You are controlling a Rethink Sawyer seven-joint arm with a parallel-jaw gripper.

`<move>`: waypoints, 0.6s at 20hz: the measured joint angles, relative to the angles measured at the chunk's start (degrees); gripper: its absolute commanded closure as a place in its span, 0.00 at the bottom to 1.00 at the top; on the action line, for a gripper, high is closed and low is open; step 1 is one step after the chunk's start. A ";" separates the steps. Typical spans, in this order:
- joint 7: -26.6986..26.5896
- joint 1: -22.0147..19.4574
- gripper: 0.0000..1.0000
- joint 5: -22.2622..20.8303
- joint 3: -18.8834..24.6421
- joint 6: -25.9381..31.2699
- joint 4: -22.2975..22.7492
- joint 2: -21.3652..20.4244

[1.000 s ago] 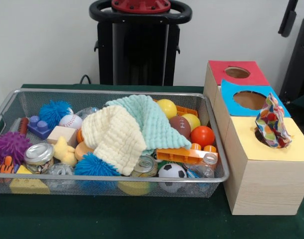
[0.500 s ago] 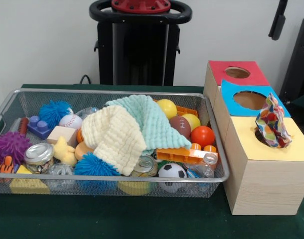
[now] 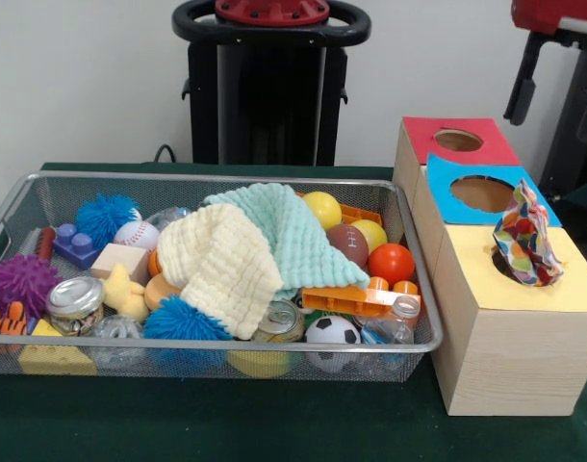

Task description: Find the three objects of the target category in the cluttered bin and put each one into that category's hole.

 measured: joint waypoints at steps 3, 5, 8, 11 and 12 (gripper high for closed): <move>0.00 -0.09 0.00 0.00 0.00 -0.25 -0.01 0.52; 0.00 -0.20 0.00 0.00 0.01 -0.25 -0.01 1.27; 0.00 -0.29 0.00 0.01 0.01 -0.25 -0.02 2.19; 0.00 -0.33 0.00 0.01 0.01 -0.31 -0.03 3.27; 0.00 -0.33 0.00 0.01 0.02 -0.38 -0.03 3.70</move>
